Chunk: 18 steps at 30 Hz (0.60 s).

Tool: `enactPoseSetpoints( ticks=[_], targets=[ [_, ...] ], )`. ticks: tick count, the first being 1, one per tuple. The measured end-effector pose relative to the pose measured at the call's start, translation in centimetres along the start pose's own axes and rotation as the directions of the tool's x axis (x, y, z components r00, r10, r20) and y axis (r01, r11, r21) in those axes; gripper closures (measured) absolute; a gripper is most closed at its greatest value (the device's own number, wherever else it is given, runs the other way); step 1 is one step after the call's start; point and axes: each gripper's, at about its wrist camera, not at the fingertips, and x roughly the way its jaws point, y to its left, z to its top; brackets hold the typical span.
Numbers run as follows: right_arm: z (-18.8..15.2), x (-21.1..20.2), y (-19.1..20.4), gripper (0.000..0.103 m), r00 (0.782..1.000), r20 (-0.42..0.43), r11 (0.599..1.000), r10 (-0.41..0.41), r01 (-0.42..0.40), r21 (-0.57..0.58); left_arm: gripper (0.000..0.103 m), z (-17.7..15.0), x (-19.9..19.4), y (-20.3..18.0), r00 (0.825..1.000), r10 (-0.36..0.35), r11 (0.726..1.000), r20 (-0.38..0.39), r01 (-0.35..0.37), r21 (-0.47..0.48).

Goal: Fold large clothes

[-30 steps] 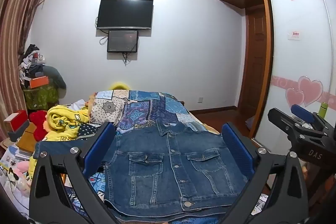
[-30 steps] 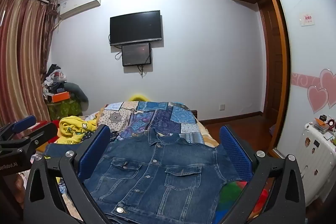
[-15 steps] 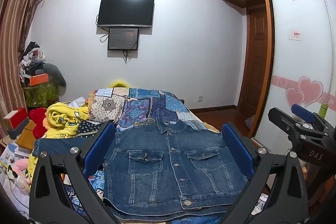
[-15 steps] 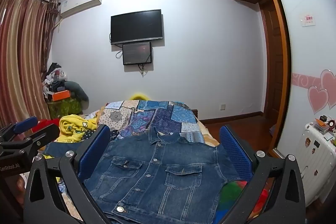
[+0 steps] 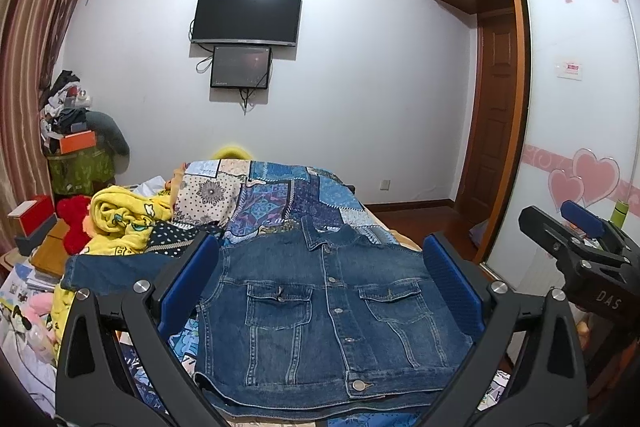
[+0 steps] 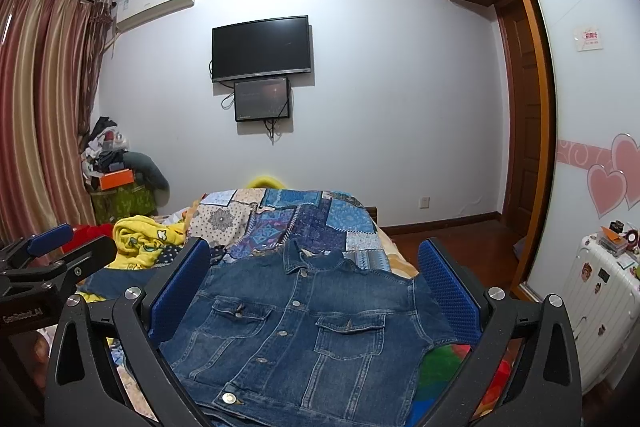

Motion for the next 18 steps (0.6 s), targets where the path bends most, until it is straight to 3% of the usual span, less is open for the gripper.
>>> enactPoseSetpoints(
  ticks=[18],
  targets=[
    [0.0, 0.4, 0.2, 0.0, 1.0, -0.006, 1.0, -0.004, 0.004, -0.004, 0.0, 0.3, 0.4, 0.2, 1.0, -0.009, 1.0, -0.023, 0.009, -0.018]
  ],
)
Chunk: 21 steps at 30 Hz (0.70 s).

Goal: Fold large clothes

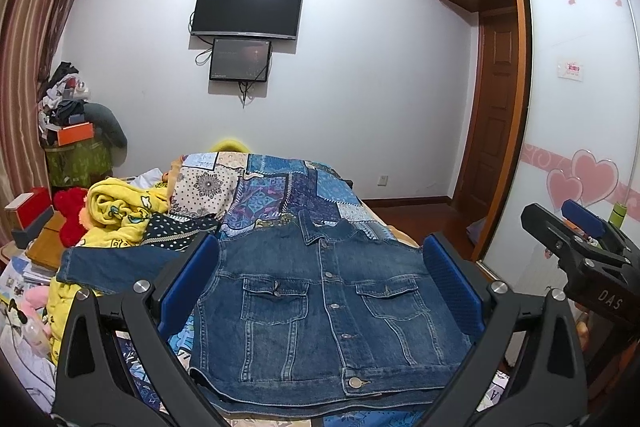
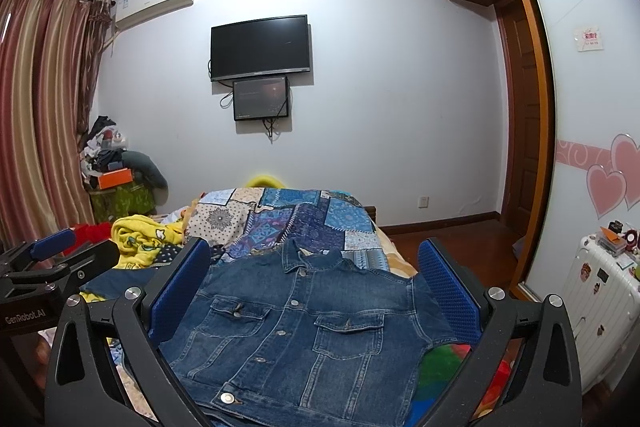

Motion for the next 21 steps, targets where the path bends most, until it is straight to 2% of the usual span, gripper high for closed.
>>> enactPoseSetpoints(
  ticks=[21],
  targets=[
    [0.65, 0.03, -0.05, 0.0, 1.0, -0.007, 1.0, -0.005, 0.005, -0.01, 0.0, -0.22, 0.27, 0.2, 1.0, 0.0, 1.0, -0.012, 0.0, -0.008]
  ],
)
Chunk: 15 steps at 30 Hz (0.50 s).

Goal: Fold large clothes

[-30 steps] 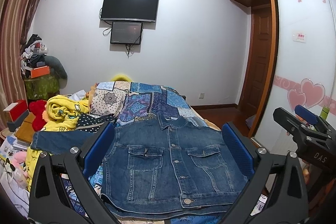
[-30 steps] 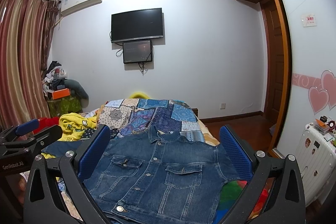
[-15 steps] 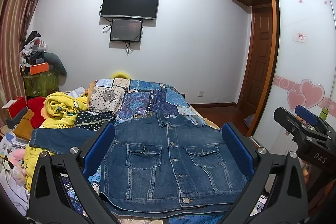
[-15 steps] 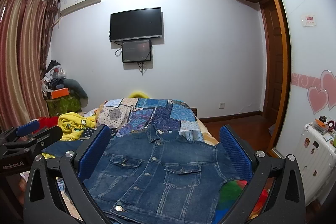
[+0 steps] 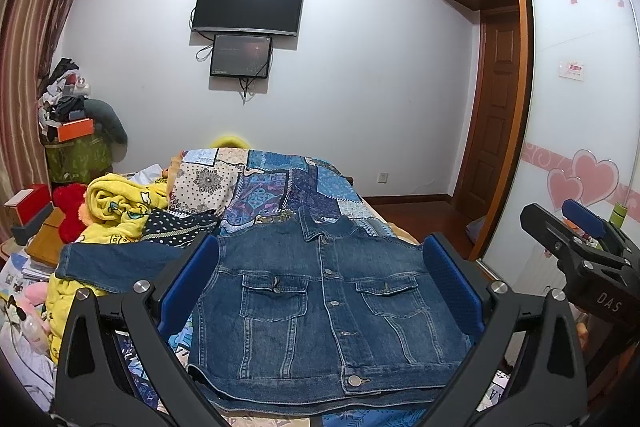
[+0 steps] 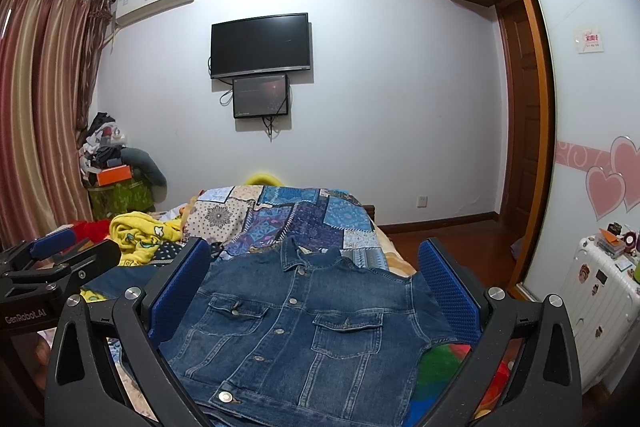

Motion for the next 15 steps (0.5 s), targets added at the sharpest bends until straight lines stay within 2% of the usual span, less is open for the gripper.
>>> enactPoseSetpoints(
  ticks=[15],
  targets=[
    [0.1, 1.1, 0.3, 0.0, 1.0, -0.025, 1.0, -0.01, 0.01, -0.006, 0.0, 0.0, 1.1, 0.6, 1.0, 0.01, 1.0, -0.013, -0.01, 0.003]
  ],
)
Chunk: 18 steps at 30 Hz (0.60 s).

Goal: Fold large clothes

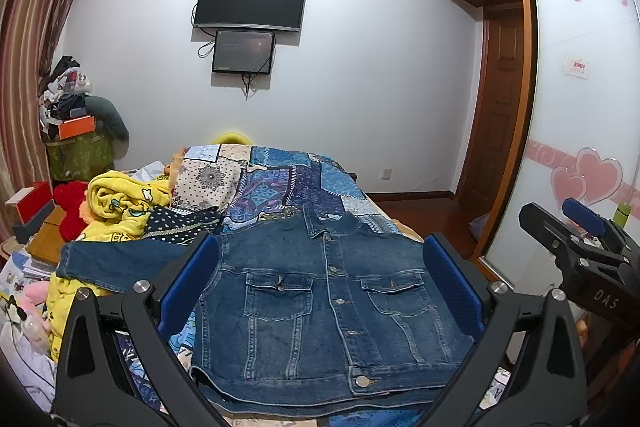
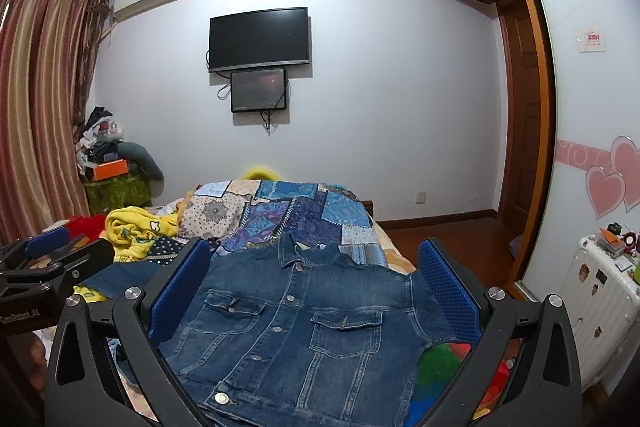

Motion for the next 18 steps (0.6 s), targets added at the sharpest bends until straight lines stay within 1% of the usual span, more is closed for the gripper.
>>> enactPoseSetpoints(
  ticks=[4, 8, 13, 16, 18],
  targets=[
    [0.0, 1.0, 0.2, 0.0, 1.0, -0.014, 1.0, -0.003, 0.003, 0.004, 0.0, 0.0, 0.7, 1.0, 1.0, 0.011, 1.0, 0.003, -0.011, -0.003],
    [0.1, 2.4, 0.9, 0.0, 0.999, -0.038, 1.0, -0.01, 0.009, -0.019, 0.0, 0.1, 1.8, 2.8, 1.0, 0.028, 0.999, 0.006, -0.028, -0.016],
    [0.0, 5.1, 2.3, 0.0, 0.997, -0.081, 0.999, -0.008, 0.004, -0.051, 0.0, 0.2, 3.9, 6.4, 0.995, 0.099, 0.994, 0.014, -0.098, -0.041],
    [-0.5, 7.2, 3.3, 0.0, 0.993, -0.119, 0.997, -0.002, -0.008, -0.077, 0.0, 0.2, 5.7, 9.4, 0.991, 0.133, 0.989, -0.014, -0.133, -0.071],
    [-0.9, 8.6, 4.1, 0.0, 0.989, -0.15, 0.996, 0.008, -0.021, -0.086, 0.0, -0.2, 7.2, 11.9, 0.982, 0.185, 0.977, -0.036, -0.188, -0.102]
  ],
)
